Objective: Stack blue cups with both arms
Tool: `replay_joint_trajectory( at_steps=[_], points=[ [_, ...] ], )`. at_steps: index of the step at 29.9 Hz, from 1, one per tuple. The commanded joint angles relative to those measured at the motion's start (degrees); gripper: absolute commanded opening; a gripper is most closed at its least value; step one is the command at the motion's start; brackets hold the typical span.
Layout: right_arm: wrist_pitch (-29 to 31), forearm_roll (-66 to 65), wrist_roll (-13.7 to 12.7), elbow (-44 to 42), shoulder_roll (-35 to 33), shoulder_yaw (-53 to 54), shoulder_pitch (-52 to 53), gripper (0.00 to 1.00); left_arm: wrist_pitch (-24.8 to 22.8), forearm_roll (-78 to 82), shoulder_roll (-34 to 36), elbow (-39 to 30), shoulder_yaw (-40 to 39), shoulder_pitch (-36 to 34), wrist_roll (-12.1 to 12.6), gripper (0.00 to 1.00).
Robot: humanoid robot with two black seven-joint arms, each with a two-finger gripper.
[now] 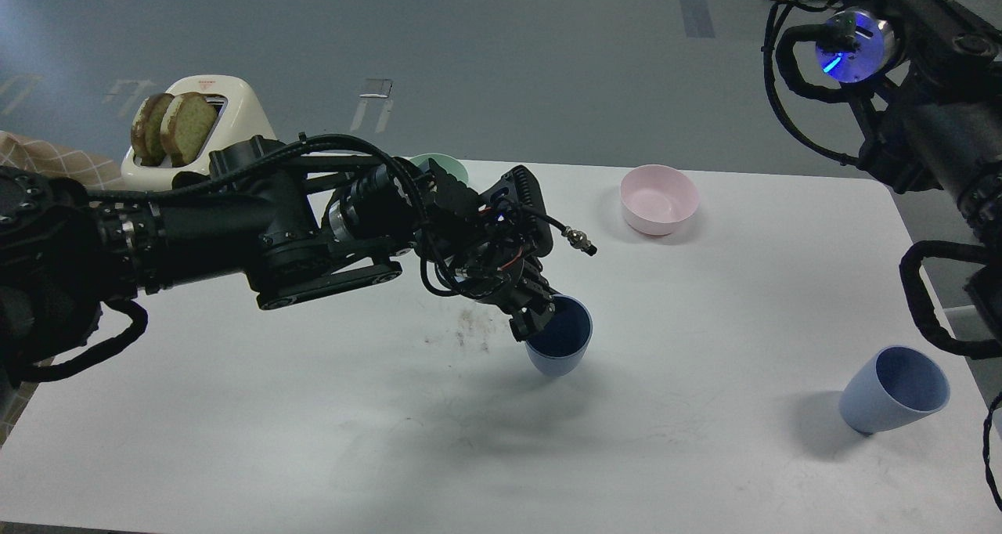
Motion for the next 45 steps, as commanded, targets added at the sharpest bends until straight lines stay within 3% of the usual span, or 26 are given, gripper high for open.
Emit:
replay_joint_trajectory(
  at_steps=[1, 8, 10, 12, 14, 18, 21, 30, 34, 40, 45],
  points=[
    [0.01, 0.0, 0.0, 0.01, 0.16, 0.0, -0.11, 1.0, 0.0, -0.14, 0.26, -0.03, 0.31, 0.28, 0.0, 0.0],
    [0.01, 0.0, 0.0, 0.01, -0.1, 0.0, -0.28, 1.0, 0.0, -0.76, 0.53, -0.03, 0.31, 0.28, -0.08, 0.0],
    [0.01, 0.0, 0.0, 0.01, -0.19, 0.0, -0.28, 1.0, 0.0, -0.76, 0.53, 0.06, 0.23, 0.28, -1.05, 0.27],
    [0.01, 0.0, 0.0, 0.01, -0.1, 0.0, -0.37, 1.0, 0.0, -0.76, 0.62, 0.06, 0.31, 0.28, -1.75, 0.4],
    [0.01, 0.0, 0.0, 0.01, -0.19, -0.09, -0.37, 1.0, 0.0, -0.76, 0.62, 0.06, 0.31, 0.28, -2.02, 0.44],
    [0.01, 0.0, 0.0, 0.01, -0.19, -0.09, -0.37, 1.0, 0.0, -1.02, 0.88, 0.06, -0.04, 0.01, -2.11, 0.67],
    [0.01, 0.0, 0.0, 0.01, -0.19, -0.09, -0.37, 1.0, 0.0, -3.29, 1.05, 0.06, -0.21, -0.42, -2.02, 0.77],
    [0.01, 0.0, 0.0, 0.01, -1.07, -0.09, -0.46, 1.0, 0.0, -15.41, 8.34, -0.73, -0.91, -7.27, -2.02, 0.86],
    [0.01, -0.08, 0.0, 0.97, -3.26, -0.44, -0.55, 1.0, 0.0, -24.38, 12.65, -0.91, -5.3, -8.42, -1.76, 0.92],
    [0.01, -0.08, 0.0, 8.96, -13.27, -10.8, -0.64, 1.0, 0.0, -43.37, 20.12, 0.15, -13.83, -6.06, -1.05, 0.96],
    [0.01, -0.7, 0.0, 23.37, -26.98, -22.32, -0.72, 1.0, 0.0, -58.65, 23.64, 2.69, -19.1, -0.08, -1.05, 0.97]
  ],
)
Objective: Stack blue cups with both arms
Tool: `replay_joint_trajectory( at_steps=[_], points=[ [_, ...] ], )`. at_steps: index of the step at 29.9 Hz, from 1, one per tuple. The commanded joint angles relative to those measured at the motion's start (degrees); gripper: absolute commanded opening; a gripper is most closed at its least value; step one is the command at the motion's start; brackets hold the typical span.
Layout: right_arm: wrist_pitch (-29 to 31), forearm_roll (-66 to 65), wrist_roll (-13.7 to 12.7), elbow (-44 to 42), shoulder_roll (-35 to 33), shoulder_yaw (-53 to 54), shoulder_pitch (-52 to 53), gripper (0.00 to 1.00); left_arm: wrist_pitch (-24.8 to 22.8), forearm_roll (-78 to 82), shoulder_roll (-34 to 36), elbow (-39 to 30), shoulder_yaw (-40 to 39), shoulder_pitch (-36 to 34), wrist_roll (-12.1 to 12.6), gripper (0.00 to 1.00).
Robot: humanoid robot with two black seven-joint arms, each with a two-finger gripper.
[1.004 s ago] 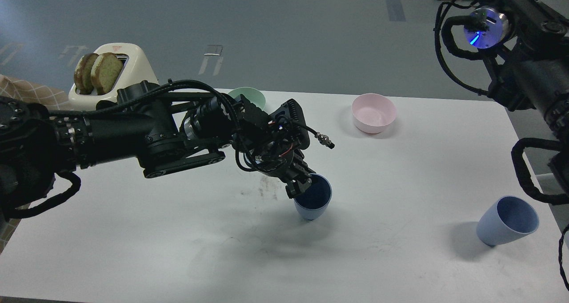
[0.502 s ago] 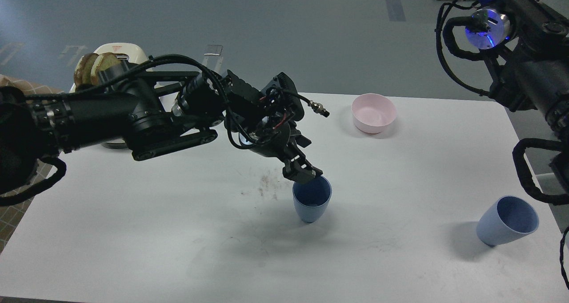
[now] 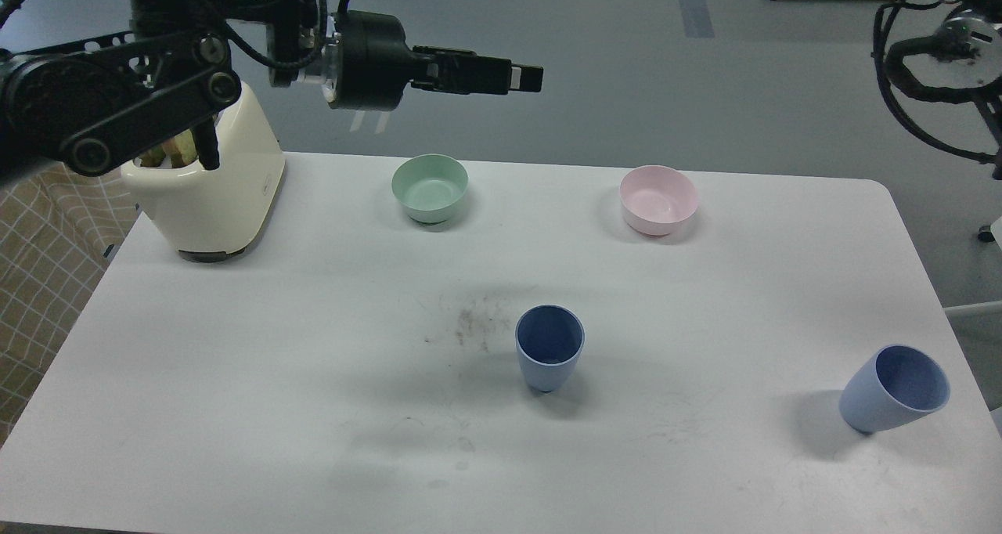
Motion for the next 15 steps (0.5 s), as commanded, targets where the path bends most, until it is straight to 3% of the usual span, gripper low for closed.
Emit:
replay_joint_trajectory(
  at_steps=[1, 5, 8, 13, 15],
  points=[
    [-0.02, -0.68, 0.0, 8.73, -8.98, -5.83, -0.03, 1.0, -0.01, -11.01, 1.45, 2.26, -3.65, 4.02, 0.04, 0.97],
    [-0.02, -5.58, 0.0, 18.83, -22.59, -11.0, 0.32, 1.0, -0.01, -25.15, 1.54, 7.09, -6.64, 5.96, -0.05, 0.98],
    [-0.02, -12.02, 0.0, 23.69, -27.64, -13.57, 0.41, 1.0, -0.01, -30.29, 1.27, 8.95, -6.73, 6.4, -0.13, 0.98],
    [-0.02, -33.17, 0.0, 38.34, -43.42, -18.13, -0.29, 1.0, -0.01, -43.53, 0.57, 13.42, -6.99, 6.84, -0.13, 0.98],
    [-0.02, -36.16, 0.0, 40.98, -46.5, -19.44, -0.64, 1.0, -0.01, -44.86, 0.57, 14.21, -6.99, 7.36, -0.05, 0.98]
  ],
)
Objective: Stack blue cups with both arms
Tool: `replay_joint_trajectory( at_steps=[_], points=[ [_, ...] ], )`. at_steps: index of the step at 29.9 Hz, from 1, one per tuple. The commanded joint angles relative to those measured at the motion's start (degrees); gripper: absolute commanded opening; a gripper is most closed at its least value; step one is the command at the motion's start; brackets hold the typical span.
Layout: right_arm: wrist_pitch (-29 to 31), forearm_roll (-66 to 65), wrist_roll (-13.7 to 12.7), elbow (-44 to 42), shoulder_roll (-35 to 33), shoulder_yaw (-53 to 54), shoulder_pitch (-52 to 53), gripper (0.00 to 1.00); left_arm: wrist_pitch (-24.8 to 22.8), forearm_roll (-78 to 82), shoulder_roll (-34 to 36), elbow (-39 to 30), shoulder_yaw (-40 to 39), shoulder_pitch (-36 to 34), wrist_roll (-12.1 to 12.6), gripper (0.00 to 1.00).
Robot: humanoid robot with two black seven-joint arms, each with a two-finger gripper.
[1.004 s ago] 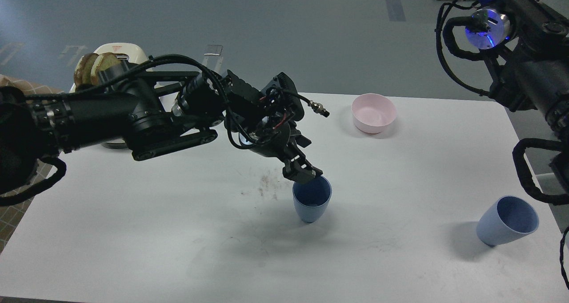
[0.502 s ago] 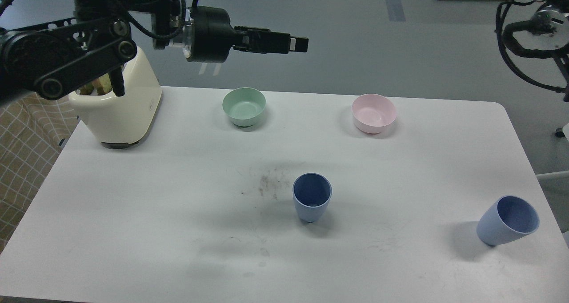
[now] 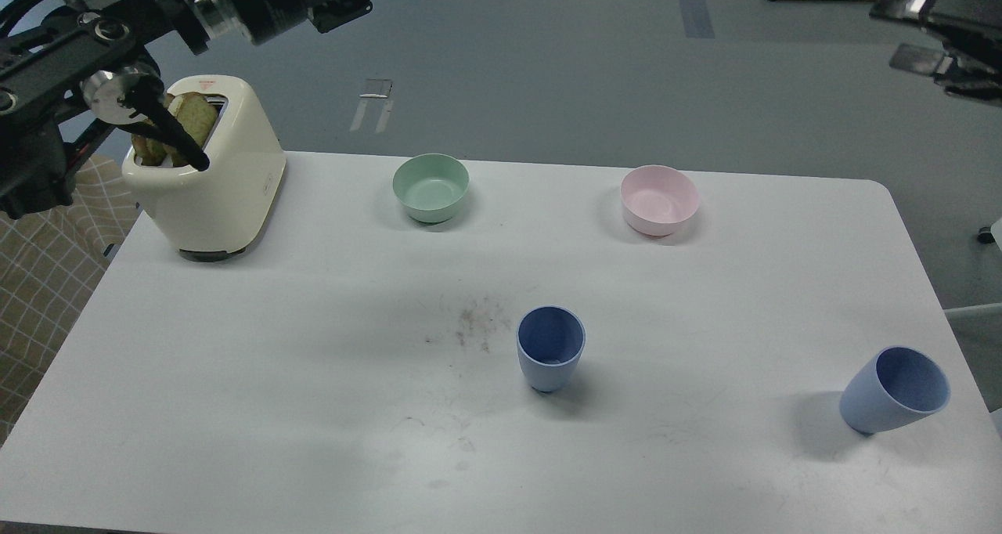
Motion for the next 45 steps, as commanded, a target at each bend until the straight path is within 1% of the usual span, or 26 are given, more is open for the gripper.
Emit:
replay_joint_trajectory(
  at_steps=[1, 2, 4, 10, 13, 19, 22, 24, 29, 36, 39, 41, 45],
  points=[
    [0.0, -10.03, 0.0, 8.48, -9.38, -3.58, -1.4, 1.0, -0.01, -4.31, -0.34, 1.81, -0.06, 1.33, 0.11, 0.98],
    [0.0, -11.63, 0.0, 9.73, -10.8, -4.12, -1.76, 1.0, -0.01, -4.4, -0.42, 1.81, -0.15, 1.68, 0.11, 0.98],
    [0.0, -20.39, 0.0, 13.24, -15.36, -5.26, -3.95, 1.0, -0.01, -4.75, -1.91, 1.73, -0.24, 2.12, 0.11, 0.98],
    [0.0, -37.9, 0.0, 14.66, -19.34, -5.35, -10.8, 1.0, -0.01, -4.84, -3.41, 1.73, -0.32, 2.12, 0.11, 0.98],
    [0.0, -40.64, 0.0, 14.31, -20.13, -5.44, -11.95, 1.0, -0.01, -4.84, -3.68, 1.73, -0.5, 2.12, 0.11, 0.98],
    [0.0, -40.56, 0.0, 13.17, -20.13, -5.88, -12.66, 1.0, -0.01, -4.75, -4.47, 1.73, -1.82, 3.79, 0.11, 0.98],
    [-4.17, -38.55, 0.0, 10.63, -19.34, -8.16, -13.1, 1.0, -0.01, -4.75, -5.61, 1.73, -2.96, 5.28, 0.11, 0.98],
    [-7.15, -33.47, 0.0, 9.92, -17.77, -9.91, -14.41, 1.0, -0.01, -4.75, -6.22, 1.73, -4.01, 6.08, 0.11, 0.98],
    [-10.5, -29.23, 0.0, 9.65, -16.88, -10.54, -17.04, 0.99, -0.01, -4.75, -6.84, 1.81, -4.1, 6.17, 0.11, 0.98],
    [-12.96, -29.14, 0.0, 8.43, -15.65, -10.54, -20.83, 0.99, -0.01, -4.67, -6.93, 1.81, -4.19, 6.17, 0.11, 0.98],
    [-13.93, -28.7, 0.0, 7.37, -13.9, -10.54, -21.54, 0.98, -0.01, -4.67, -7.02, 1.81, -4.19, 6.25, 0.11, 0.98],
    [-16.12, -26.16, 0.0, 6.67, -11.88, -10.54, -22.67, 0.98, -0.01, -4.75, -7.28, 1.81, -4.28, 6.6, 0.02, 0.98],
    [-16.48, -24.3, 0.0, 5.44, -9.24, -10.45, -23.73, 0.97, -0.01, -4.75, -7.28, 1.81, -4.28, 6.61, 0.02, 0.98]
  ],
)
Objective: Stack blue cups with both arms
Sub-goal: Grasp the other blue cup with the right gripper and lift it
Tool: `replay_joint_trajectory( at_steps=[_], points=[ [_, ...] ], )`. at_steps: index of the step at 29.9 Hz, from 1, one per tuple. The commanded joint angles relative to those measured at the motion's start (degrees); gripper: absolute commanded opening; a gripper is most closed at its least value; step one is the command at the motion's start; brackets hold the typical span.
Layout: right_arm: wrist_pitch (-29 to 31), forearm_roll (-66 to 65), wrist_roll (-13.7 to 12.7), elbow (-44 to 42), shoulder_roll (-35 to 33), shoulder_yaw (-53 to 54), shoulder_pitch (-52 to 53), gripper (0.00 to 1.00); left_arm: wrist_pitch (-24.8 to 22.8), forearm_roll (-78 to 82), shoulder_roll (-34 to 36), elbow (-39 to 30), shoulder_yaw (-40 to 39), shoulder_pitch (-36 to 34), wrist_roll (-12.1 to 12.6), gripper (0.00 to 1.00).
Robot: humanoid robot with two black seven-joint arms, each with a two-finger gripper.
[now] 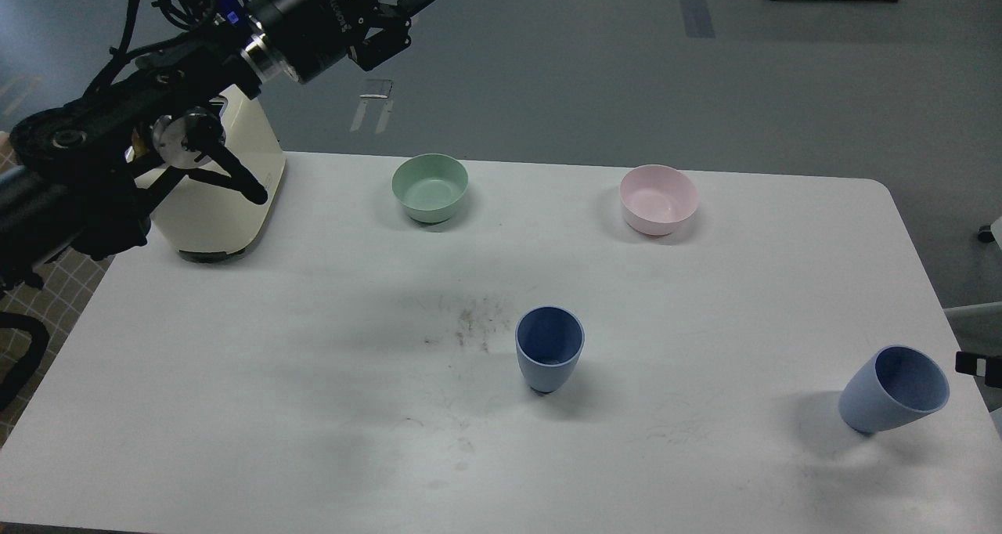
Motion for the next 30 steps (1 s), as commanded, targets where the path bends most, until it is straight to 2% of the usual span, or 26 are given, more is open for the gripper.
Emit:
replay_joint_trajectory(
  at_steps=[1, 8, 11, 14, 20, 22, 25, 26, 27, 30],
  points=[
    [-0.39, 1.15, 0.0, -1.46, 2.39, 0.09, -0.81, 0.97, 0.0, -0.05, -0.03, -0.01, -0.1, -0.04, -0.03, 0.98],
    [-0.48, 0.8, 0.0, -3.92, 5.82, 0.09, -2.92, 0.94, 0.0, -0.05, -0.03, -0.01, -0.1, 0.04, -0.03, 0.98],
    [-0.74, 0.8, 0.0, -4.72, 7.14, 0.17, -3.45, 0.89, 0.0, 0.04, -0.03, -0.01, -0.01, 0.04, -0.03, 0.98],
    [-0.75, 0.71, 0.0, -4.72, 7.93, 0.17, -3.62, 0.8, 0.0, 0.04, -0.03, -0.01, -0.01, 0.13, -0.03, 0.98],
    [-0.75, 0.53, 0.0, -4.89, 9.95, 0.61, -4.5, 0.52, 0.0, 0.04, -0.12, -0.01, -0.01, 0.13, -0.03, 0.98],
    [-0.75, 0.18, 0.0, -5.33, 10.3, 0.88, -5.29, 0.31, 0.0, -0.05, -0.12, -0.01, -0.01, 0.13, -0.03, 0.98],
    [-0.75, 0.09, 0.0, -5.51, 10.39, 0.88, -5.38, 0.17, 0.0, -0.05, -0.12, -0.01, -0.01, 0.13, -0.03, 0.98],
    [-0.57, 0.09, 0.0, -5.42, 10.39, 0.88, -5.38, 0.11, 0.0, -0.05, -0.12, -0.01, -0.01, 0.13, -0.03, 0.98],
    [-0.57, 0.01, 0.0, -5.42, 10.3, 0.79, -5.47, 0.0, 0.0, -0.05, -0.03, -0.01, -0.01, 0.13, -0.03, 0.98],
    [-0.48, -0.08, 0.0, -5.07, 9.87, 0.88, -5.38, 0.0, 0.0, -0.05, -0.03, -0.01, -0.01, 0.13, -0.03, 0.98]
  ],
)
